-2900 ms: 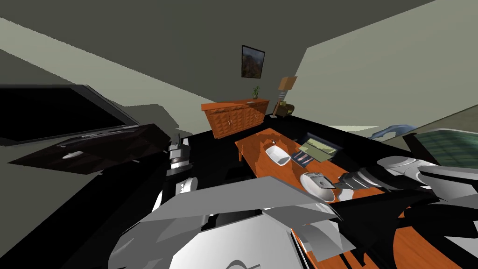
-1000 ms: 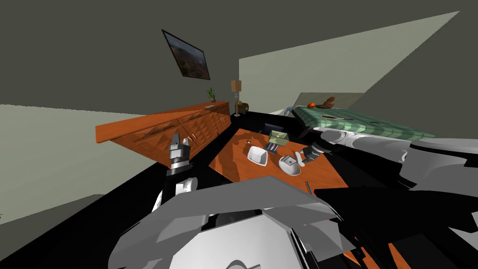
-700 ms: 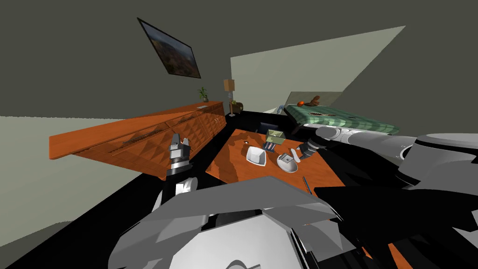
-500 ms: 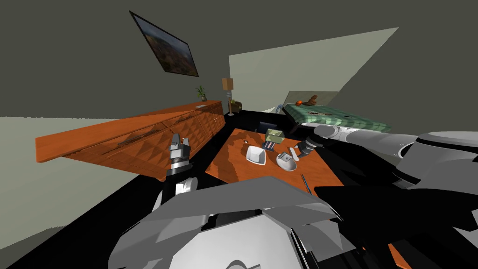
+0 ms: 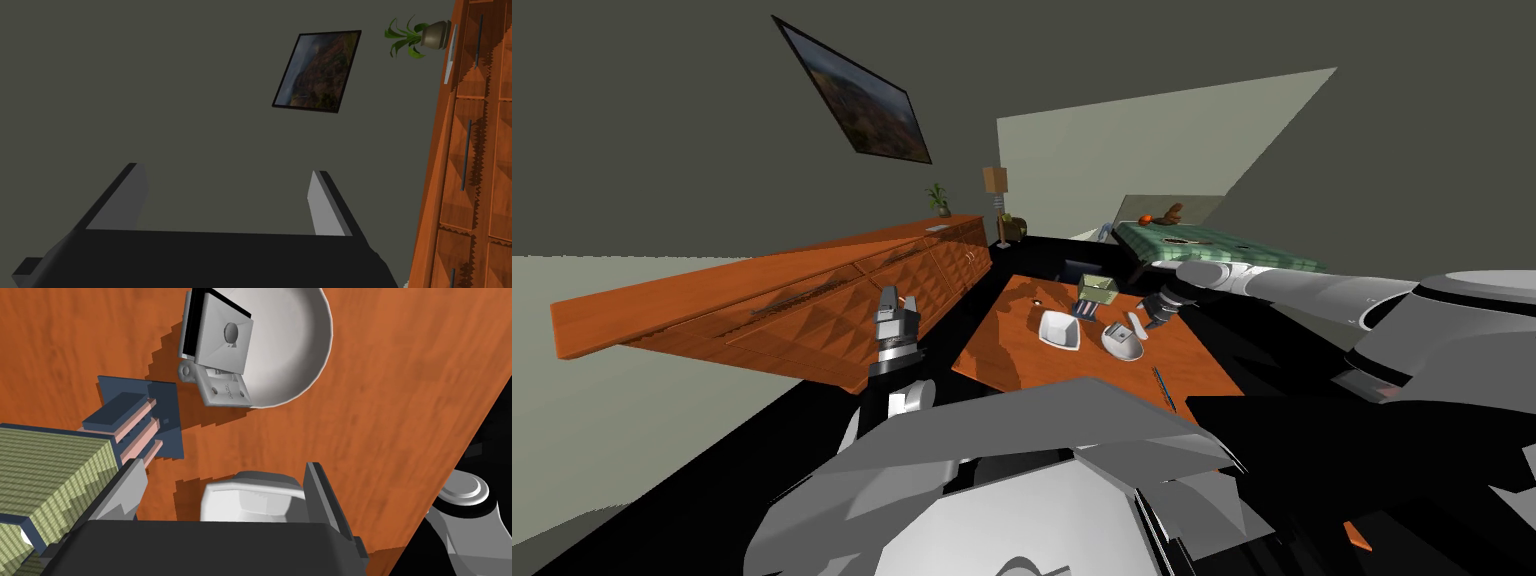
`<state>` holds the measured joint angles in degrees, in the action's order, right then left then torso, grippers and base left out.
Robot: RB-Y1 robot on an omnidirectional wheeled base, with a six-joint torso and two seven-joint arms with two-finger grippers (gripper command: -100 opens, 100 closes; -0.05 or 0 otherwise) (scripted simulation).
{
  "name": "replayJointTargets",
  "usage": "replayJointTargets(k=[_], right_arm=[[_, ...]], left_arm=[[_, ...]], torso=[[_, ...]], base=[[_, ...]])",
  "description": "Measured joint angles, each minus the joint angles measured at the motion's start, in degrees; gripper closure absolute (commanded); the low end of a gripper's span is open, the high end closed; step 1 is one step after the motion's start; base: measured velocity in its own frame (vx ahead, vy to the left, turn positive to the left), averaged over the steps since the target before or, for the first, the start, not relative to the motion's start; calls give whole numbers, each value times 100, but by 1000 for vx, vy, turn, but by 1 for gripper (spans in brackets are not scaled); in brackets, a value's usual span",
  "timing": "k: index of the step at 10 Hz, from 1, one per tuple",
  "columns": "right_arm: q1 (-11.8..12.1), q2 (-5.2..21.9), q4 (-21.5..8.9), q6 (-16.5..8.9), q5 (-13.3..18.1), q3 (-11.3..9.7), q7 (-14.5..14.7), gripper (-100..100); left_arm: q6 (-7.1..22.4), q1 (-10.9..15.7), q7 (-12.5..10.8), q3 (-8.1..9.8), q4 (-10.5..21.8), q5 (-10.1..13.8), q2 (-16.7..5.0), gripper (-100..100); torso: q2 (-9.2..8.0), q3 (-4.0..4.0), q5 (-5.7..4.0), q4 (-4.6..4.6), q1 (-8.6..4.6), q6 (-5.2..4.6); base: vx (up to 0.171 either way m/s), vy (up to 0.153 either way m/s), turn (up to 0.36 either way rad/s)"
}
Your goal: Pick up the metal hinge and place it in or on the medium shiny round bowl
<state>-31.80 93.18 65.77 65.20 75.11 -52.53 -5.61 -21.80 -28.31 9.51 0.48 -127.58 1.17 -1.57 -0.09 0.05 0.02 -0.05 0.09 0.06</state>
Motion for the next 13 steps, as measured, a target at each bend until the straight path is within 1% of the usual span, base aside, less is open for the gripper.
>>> replayJointTargets(k=[5,7,9,10,11,13], right_arm=[[-6,-6,8,-8,9,-3,-10,-100],[-151,151,64,189,-39,25,-17,-100],[-306,333,172,413,-84,53,-65,-100],[-349,465,264,506,-140,63,-81,-100],[-352,481,277,524,-148,64,-85,0],[-352,479,275,522,-147,64,-84,0]], left_arm=[[0,0,0,0,0,0,0,0],[0,0,0,0,0,0,0,0],[0,0,0,0,0,0,0,0],[0,0,0,0,0,0,0,0],[0,0,0,0,0,0,0,0],[0,0,0,0,0,0,0,0]], torso=[[-1,0,-1,0,0,-1],[5,-3,0,1,-6,2],[7,-4,-1,2,-7,2],[5,-3,-1,1,-6,1],[6,-4,-3,2,-7,1],[6,-4,-3,2,-7,1]], base=[[-9,13,-37],[5,-8,21],[2,-3,8],[0,0,0],[0,0,0],[0,0,0]])
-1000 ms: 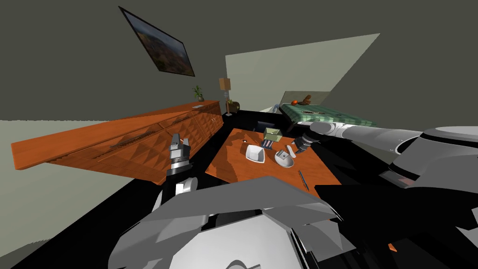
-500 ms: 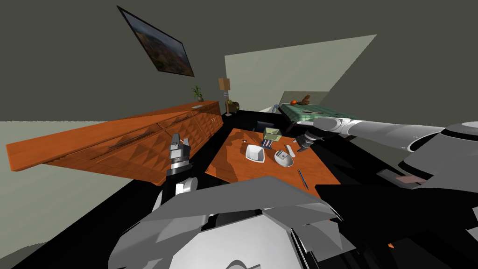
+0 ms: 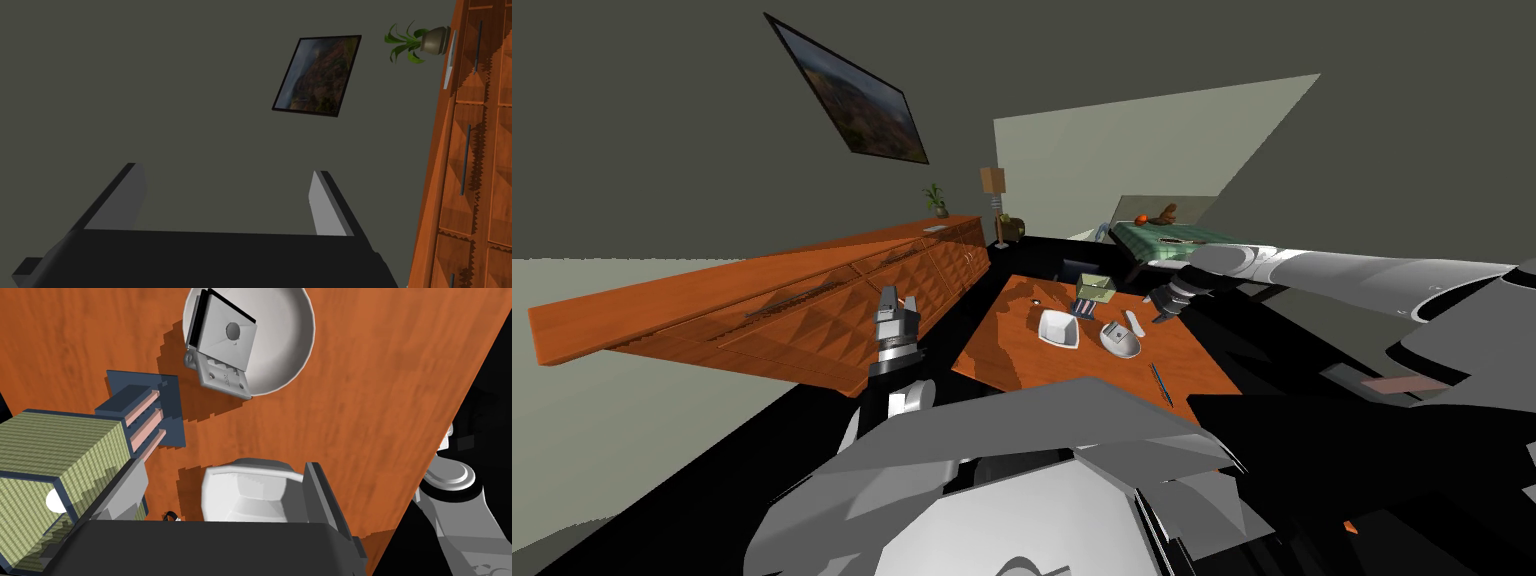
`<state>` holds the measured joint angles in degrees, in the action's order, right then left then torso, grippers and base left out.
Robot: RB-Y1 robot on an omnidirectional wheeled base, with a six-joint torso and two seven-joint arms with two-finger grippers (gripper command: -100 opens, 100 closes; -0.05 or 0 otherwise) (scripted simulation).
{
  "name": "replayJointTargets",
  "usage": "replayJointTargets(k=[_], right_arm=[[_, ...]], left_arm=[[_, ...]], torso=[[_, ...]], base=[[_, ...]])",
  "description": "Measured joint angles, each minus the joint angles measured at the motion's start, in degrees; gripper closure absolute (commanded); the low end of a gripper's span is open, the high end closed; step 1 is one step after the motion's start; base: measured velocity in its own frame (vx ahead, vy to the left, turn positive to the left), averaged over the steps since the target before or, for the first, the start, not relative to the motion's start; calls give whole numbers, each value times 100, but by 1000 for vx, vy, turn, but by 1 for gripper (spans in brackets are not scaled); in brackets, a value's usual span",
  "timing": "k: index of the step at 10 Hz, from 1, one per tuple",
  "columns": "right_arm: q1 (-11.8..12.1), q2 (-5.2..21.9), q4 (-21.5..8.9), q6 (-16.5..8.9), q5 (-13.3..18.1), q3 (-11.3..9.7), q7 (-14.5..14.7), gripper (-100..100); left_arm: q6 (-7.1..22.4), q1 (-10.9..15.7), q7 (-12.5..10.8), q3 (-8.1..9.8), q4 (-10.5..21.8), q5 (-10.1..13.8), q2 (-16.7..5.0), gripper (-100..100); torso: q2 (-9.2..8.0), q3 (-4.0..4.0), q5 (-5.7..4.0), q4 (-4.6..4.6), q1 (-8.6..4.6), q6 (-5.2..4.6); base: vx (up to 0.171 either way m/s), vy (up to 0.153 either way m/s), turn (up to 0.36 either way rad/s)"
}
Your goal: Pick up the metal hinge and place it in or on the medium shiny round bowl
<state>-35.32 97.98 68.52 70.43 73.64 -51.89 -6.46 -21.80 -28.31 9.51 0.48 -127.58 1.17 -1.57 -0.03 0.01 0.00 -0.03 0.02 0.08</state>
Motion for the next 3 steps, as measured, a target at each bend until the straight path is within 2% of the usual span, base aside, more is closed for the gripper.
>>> replayJointTargets(k=[3], right_arm=[[0,0,0,0,0,0,0,0]], left_arm=[[0,0,0,0,0,0,0,0]], torso=[[0,0,0,0,0,0]], base=[[0,0,0]])
